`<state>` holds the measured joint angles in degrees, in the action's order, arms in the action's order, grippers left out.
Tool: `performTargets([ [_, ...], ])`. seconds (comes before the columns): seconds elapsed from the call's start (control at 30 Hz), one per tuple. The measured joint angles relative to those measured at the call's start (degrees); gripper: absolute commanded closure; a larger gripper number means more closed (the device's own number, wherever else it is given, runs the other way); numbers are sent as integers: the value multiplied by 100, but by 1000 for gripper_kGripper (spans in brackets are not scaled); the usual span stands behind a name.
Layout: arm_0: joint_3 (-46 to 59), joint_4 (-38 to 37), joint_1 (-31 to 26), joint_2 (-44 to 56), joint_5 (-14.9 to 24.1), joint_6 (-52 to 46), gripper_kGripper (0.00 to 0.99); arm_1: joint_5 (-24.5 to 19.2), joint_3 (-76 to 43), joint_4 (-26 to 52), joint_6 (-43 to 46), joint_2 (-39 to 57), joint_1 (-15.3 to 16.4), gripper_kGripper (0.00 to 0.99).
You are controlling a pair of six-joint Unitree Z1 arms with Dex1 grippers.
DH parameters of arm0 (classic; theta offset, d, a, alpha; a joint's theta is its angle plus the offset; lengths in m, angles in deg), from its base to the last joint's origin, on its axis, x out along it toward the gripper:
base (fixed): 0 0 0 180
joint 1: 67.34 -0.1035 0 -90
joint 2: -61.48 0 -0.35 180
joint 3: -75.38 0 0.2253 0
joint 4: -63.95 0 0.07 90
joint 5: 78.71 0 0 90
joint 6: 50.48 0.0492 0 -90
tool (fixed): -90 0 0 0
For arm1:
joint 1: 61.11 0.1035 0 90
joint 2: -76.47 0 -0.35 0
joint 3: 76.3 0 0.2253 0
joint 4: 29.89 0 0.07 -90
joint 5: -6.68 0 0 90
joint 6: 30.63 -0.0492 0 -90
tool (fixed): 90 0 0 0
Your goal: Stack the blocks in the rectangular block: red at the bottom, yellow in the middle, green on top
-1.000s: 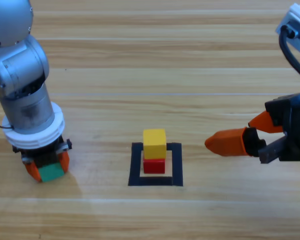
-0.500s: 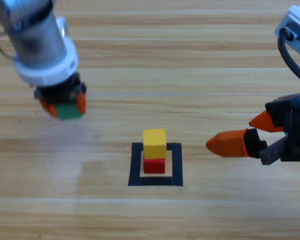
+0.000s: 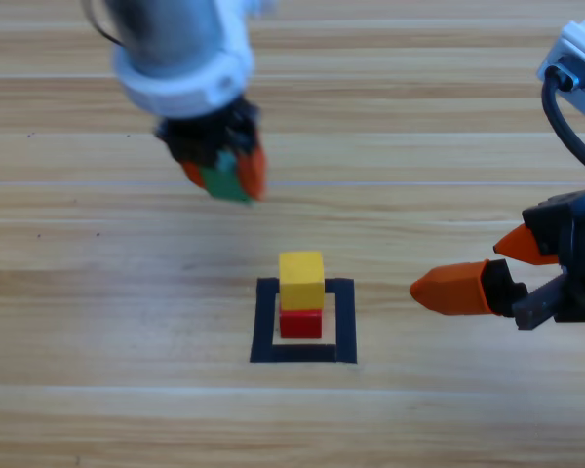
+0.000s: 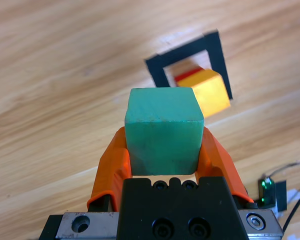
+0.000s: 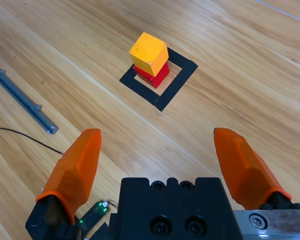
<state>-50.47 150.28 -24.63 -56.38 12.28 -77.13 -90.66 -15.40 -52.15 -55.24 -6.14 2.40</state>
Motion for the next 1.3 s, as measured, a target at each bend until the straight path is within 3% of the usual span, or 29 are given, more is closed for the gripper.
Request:
performTargets([
  [0.23,-344,117,325,-317,-168,-263,923,0,0,-4,0,0,0,1],
  [0.8,-725,609,936,-384,185,-3150,923,0,1,-124,0,0,0,1],
  [1.3,-1074,698,1185,-935,255,-2994,923,0,2,-129,0,0,0,1],
])
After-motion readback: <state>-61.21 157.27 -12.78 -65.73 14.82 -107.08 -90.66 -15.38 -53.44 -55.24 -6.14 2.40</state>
